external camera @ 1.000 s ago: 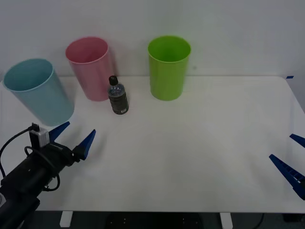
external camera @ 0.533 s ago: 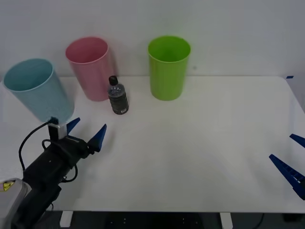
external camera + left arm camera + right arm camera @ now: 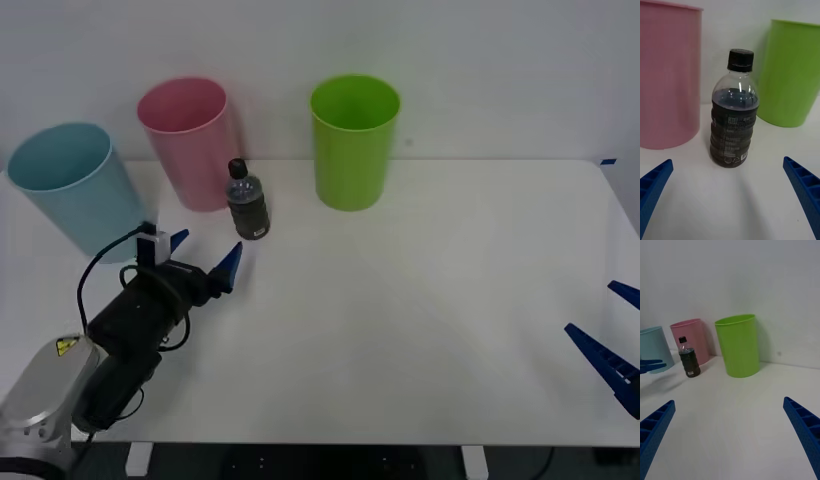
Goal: Grasp the object on the table and drop it into the matching bin: aluminum can to the light blue bin, PET bottle to the pink bin.
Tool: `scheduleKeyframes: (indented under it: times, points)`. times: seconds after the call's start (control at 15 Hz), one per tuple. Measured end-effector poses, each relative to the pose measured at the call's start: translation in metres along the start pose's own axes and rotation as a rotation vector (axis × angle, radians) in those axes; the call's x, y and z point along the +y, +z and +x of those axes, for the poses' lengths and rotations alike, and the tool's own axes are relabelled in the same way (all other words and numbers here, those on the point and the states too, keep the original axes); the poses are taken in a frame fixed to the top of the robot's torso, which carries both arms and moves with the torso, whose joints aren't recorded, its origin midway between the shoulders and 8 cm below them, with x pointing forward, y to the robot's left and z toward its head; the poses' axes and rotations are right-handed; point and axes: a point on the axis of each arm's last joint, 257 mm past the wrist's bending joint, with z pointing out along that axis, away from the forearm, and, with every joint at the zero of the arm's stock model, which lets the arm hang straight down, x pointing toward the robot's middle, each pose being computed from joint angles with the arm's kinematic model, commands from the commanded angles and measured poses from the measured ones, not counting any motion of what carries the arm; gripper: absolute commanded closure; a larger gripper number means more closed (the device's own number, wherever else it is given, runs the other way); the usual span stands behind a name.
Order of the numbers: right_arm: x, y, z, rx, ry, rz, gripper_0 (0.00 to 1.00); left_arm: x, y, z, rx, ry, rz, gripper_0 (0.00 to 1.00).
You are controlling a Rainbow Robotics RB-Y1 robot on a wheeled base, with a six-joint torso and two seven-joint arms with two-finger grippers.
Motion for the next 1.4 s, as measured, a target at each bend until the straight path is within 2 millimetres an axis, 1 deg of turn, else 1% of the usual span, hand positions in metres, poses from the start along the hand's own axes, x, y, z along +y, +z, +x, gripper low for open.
scheduleKeyframes:
  times: [0.4,0.87,1.0,1.13,1.4]
  points:
    - [0.0,0.0,0.0,0.0,0.0,0.0,0.0,-0.013,0.032,0.001,0.005,0.004,-0.027,0.0]
    - [0.0,0.0,0.0,0.0,0.0,0.0,0.0,-0.009,0.075,0.0,0.041,0.036,-0.055,0.0]
    - [0.0,0.0,0.0,0.0,0.0,0.0,0.0,-0.011,0.088,-0.003,0.047,0.042,-0.062,0.0]
    - [0.0,0.0,0.0,0.0,0.0,0.0,0.0,-0.015,0.098,-0.006,0.052,0.045,-0.067,0.0]
    - [0.0,0.0,0.0,0.0,0.0,0.0,0.0,-0.015,0.117,-0.01,0.071,0.066,-0.08,0.0]
